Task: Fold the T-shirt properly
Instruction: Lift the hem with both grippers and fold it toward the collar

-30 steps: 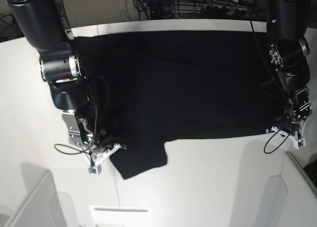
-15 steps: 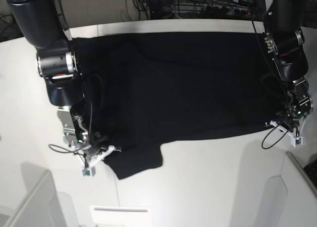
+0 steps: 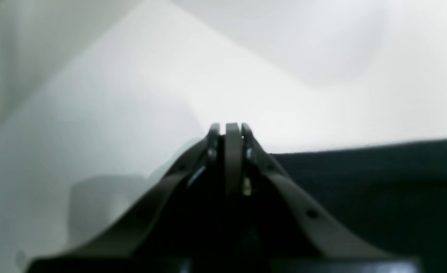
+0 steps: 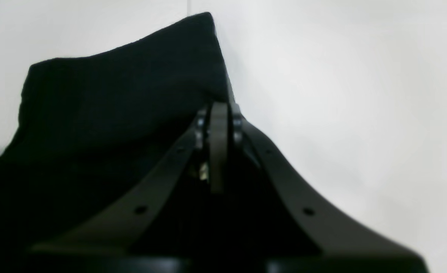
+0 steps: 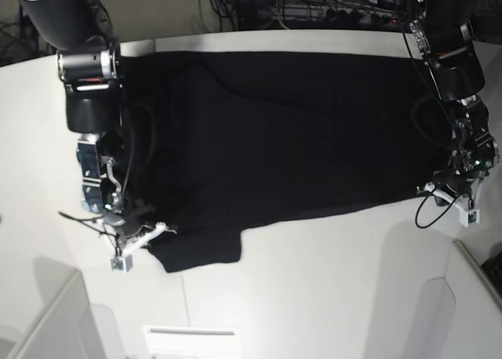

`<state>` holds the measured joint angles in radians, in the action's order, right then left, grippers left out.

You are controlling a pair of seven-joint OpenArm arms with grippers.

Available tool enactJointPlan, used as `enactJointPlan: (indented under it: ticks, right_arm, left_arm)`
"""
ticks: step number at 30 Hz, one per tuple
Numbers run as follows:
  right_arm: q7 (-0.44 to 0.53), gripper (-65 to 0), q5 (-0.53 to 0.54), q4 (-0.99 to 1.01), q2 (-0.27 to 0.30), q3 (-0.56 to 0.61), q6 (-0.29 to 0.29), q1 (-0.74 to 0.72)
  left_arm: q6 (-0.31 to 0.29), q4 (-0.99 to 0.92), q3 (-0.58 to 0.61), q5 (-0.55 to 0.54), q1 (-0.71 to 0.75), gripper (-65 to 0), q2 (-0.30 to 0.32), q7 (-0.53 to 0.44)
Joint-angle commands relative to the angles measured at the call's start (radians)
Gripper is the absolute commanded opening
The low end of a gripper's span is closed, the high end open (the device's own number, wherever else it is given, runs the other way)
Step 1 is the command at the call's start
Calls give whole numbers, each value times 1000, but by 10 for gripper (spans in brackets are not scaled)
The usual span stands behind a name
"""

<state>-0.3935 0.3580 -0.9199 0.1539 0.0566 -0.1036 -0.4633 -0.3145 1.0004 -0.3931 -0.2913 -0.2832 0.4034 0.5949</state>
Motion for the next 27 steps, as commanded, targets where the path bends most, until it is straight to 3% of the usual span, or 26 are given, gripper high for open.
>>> enactJointPlan:
  ticks: [1, 6, 11, 14, 27]
  right_arm:
    - [14, -650, 8, -52, 6, -22, -5, -19]
    - [-40, -650, 8, -170, 25, -45, -5, 50]
    - [-58, -650, 8, -261, 28, -47, -5, 117]
    - [-75, -650, 8, -318, 28, -48, -3, 148]
    - [-210, -650, 8, -580, 20, -149, -2, 292]
  left_arm:
    - [4, 47, -7, -7, 0, -650, 24, -16]
    - [4, 130, -13, -9, 65, -650, 24, -13]
    - [1, 231, -125, -9, 112, -650, 19, 75]
    - [-1, 291, -126, -9, 140, -650, 19, 98]
    - [-1, 432, -139, -9, 286, -650, 16, 98]
